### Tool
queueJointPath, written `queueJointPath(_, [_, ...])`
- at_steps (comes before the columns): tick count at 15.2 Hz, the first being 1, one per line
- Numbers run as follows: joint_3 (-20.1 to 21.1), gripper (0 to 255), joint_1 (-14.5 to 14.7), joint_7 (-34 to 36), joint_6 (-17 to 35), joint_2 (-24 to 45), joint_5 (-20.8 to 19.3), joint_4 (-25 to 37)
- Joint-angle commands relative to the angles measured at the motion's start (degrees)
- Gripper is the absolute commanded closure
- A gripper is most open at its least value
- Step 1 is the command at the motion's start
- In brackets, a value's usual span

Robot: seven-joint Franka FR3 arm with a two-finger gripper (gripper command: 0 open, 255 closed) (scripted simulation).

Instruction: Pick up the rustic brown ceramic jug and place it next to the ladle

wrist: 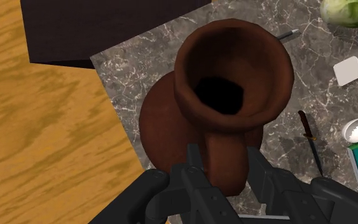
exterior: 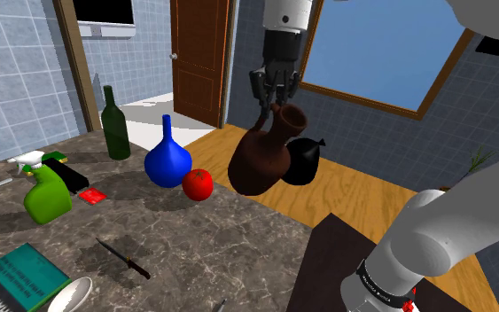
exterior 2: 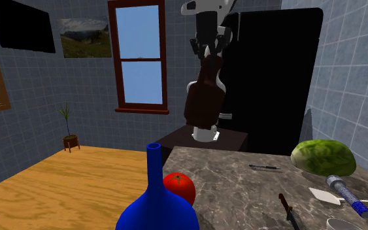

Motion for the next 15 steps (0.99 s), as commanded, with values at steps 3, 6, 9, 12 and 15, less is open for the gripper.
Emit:
queueJointPath(3, [-0.04,255,-0.12,0.42,-3.00,1.11,-0.23,4.28])
queueJointPath(6, [-0.04,255,-0.20,0.75,-5.34,2.13,-0.41,7.63])
queueJointPath(9, [0.00,255,-0.27,1.12,-7.72,3.28,-0.60,11.16])
queueJointPath(12, [0.08,255,-0.33,1.53,-10.16,4.59,-0.81,14.89])
queueJointPath(15, [0.22,255,-0.38,2.00,-12.68,6.06,-1.04,18.86])
